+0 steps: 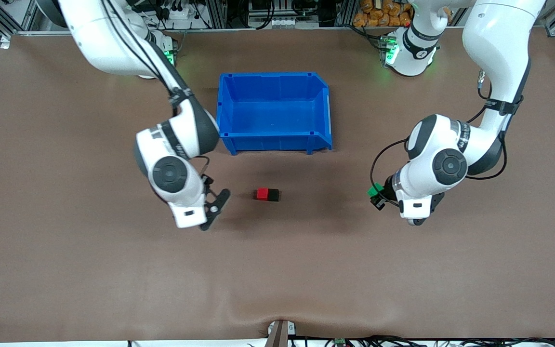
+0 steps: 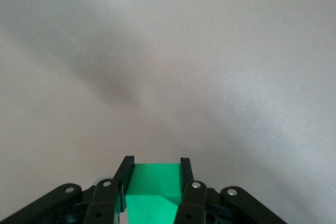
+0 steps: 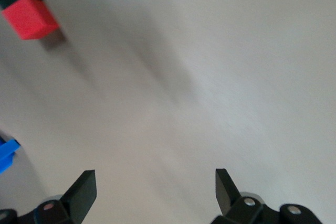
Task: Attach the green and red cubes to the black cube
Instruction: 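Retract the right gripper to rest while the left gripper carries the green cube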
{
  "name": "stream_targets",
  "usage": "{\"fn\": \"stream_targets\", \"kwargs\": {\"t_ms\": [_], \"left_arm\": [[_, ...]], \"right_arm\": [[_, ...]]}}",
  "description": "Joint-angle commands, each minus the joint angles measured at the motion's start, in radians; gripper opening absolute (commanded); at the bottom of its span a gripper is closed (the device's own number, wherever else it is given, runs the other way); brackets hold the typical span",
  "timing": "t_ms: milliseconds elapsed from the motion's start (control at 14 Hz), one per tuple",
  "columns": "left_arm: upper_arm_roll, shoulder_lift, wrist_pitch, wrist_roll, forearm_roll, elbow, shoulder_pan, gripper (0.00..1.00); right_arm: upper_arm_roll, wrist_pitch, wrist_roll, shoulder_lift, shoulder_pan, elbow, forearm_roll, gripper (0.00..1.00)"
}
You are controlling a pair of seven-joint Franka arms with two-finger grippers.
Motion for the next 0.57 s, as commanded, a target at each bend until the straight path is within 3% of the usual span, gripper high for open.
{"fn": "stream_targets", "kwargs": {"t_ms": [0, 498], "left_arm": [[0.003, 0.06, -0.029, -0.104, -0.015, 0.091, -0.051, 0.0], [0.003, 0.158, -0.029, -0.314, -0.027, 0.194, -0.149, 0.0]], "right_arm": [[0.018, -0.02, 0.055, -0.078, -0.111, -0.022, 0.014, 1.0], [0.018, -0.123, 0.376, -0.281, -0.273, -0.023, 0.015, 1.0]]}}
